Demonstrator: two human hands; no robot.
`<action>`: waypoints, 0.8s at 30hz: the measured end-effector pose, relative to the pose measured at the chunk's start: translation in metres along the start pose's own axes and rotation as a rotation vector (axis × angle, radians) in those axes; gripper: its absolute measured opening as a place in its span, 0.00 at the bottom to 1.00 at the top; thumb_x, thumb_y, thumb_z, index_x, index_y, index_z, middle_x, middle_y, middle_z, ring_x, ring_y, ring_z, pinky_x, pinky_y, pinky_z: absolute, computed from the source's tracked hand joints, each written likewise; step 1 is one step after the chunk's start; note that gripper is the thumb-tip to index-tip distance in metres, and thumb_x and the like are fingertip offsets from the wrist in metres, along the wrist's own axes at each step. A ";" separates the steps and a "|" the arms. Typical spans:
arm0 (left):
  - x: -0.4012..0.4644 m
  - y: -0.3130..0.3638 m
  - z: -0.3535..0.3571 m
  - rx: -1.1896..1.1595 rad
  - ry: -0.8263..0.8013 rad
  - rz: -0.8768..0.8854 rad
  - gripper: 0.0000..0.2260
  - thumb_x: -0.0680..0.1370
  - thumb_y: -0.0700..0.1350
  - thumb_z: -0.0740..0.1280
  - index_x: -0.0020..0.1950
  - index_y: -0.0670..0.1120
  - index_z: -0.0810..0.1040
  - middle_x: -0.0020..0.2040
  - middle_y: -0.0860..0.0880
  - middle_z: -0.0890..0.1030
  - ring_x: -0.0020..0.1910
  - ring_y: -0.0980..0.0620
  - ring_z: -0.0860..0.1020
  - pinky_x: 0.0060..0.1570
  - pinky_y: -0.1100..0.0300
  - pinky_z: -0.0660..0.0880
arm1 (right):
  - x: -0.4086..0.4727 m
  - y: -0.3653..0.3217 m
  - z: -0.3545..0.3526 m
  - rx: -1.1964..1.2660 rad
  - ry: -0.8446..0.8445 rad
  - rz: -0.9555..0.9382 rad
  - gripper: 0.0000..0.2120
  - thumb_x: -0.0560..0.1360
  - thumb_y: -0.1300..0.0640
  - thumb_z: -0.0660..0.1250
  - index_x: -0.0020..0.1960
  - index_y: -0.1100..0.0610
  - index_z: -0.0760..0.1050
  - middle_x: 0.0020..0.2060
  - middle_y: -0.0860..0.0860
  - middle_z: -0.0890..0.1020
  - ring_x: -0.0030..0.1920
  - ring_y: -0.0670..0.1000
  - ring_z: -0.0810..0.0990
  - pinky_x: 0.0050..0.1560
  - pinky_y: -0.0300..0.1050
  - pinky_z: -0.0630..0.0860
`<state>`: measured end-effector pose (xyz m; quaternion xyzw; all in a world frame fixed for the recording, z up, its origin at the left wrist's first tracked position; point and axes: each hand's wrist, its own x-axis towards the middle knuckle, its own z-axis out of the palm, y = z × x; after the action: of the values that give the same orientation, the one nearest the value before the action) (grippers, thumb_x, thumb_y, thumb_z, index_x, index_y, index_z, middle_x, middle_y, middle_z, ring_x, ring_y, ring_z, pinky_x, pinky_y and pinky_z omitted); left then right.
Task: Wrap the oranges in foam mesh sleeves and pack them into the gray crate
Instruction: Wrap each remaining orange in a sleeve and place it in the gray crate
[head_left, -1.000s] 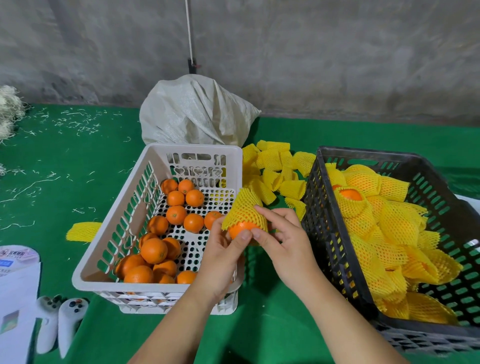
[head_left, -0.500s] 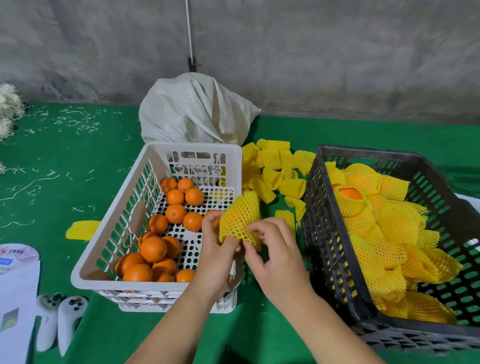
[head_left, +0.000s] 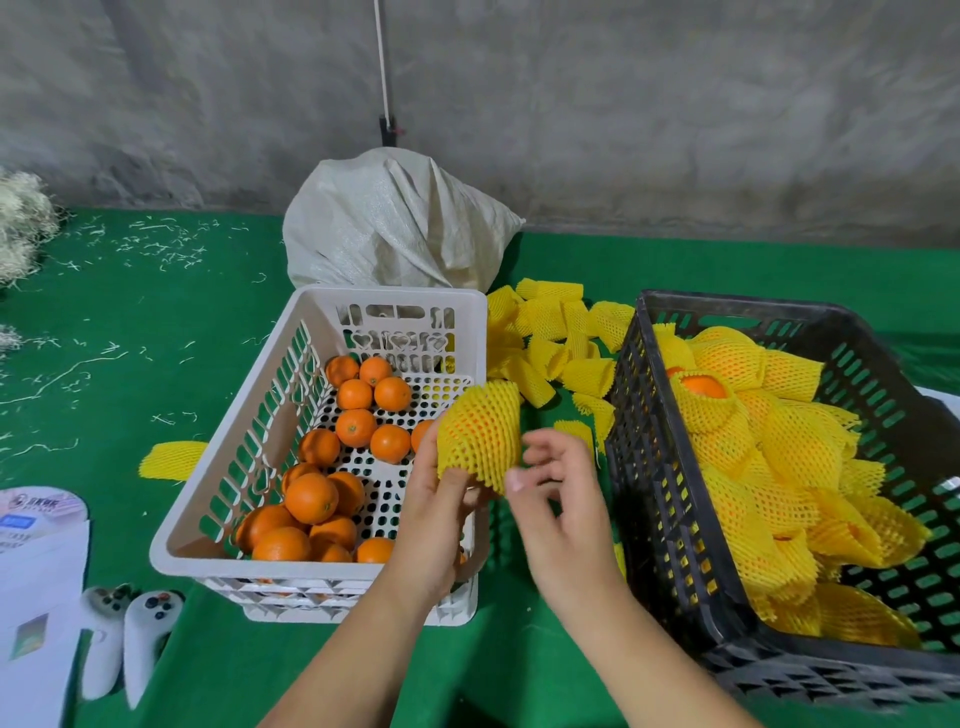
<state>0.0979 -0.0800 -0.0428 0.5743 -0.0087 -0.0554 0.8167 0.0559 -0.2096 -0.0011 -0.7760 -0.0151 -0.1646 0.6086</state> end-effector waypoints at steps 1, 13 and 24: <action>0.000 0.000 0.001 0.053 -0.011 0.014 0.23 0.82 0.49 0.63 0.77 0.59 0.72 0.67 0.48 0.82 0.65 0.49 0.81 0.60 0.53 0.80 | 0.003 -0.002 0.002 0.115 -0.019 0.157 0.25 0.72 0.36 0.68 0.66 0.43 0.70 0.56 0.40 0.76 0.55 0.45 0.80 0.52 0.36 0.77; -0.010 0.002 0.010 0.238 0.072 0.114 0.23 0.84 0.28 0.55 0.71 0.49 0.74 0.53 0.59 0.86 0.49 0.59 0.83 0.50 0.64 0.81 | 0.010 0.005 0.005 0.510 -0.045 0.514 0.35 0.63 0.43 0.80 0.67 0.50 0.75 0.59 0.51 0.85 0.60 0.53 0.84 0.65 0.58 0.78; -0.007 -0.006 0.012 0.410 0.071 0.206 0.12 0.82 0.40 0.71 0.58 0.57 0.83 0.51 0.54 0.86 0.47 0.54 0.84 0.45 0.64 0.79 | 0.009 0.008 0.001 0.738 0.088 0.478 0.46 0.66 0.50 0.77 0.80 0.47 0.61 0.67 0.50 0.80 0.64 0.49 0.81 0.66 0.49 0.75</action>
<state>0.0899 -0.0930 -0.0437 0.7259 -0.0495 0.0513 0.6841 0.0663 -0.2124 -0.0068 -0.4808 0.1329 -0.0357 0.8660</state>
